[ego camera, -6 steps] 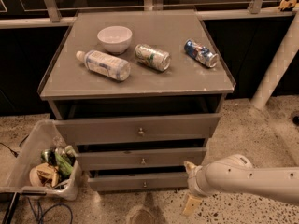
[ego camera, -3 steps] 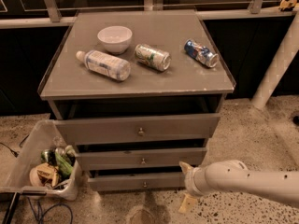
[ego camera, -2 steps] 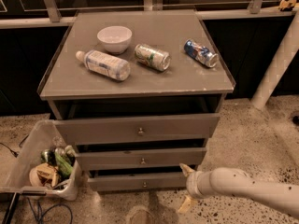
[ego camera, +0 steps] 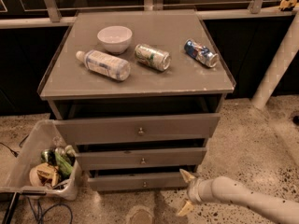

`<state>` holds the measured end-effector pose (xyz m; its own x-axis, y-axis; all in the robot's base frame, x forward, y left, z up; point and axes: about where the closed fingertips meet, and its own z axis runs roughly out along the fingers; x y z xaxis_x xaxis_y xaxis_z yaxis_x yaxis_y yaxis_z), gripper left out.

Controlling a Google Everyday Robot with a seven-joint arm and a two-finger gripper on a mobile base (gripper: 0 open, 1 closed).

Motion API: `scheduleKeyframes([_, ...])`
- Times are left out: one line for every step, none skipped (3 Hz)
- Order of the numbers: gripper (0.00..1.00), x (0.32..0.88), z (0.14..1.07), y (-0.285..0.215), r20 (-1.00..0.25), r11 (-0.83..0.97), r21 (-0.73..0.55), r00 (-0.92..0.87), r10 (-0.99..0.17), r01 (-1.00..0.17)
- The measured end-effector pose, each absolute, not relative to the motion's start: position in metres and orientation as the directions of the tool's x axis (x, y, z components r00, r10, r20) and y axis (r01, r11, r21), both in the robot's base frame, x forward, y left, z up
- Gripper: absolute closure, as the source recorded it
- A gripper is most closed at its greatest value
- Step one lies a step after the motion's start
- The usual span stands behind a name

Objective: Open bottom drawer

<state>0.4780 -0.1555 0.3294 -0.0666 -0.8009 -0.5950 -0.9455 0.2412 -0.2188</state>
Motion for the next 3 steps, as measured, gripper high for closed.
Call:
scheduleKeyframes([0.0, 0.487, 0.301, -0.147, -0.578, 0.215, -0.238, -0.04, -0.815, -0.947])
scheduleKeyframes([0.0, 0.516, 0.271, -0.124, -0.556, 0.234, -0.26, -0.052, -0.83, -0.937])
scheduleKeyframes([0.0, 0.516, 0.271, -0.124, -0.556, 0.234, -0.26, -0.052, -0.83, -0.937])
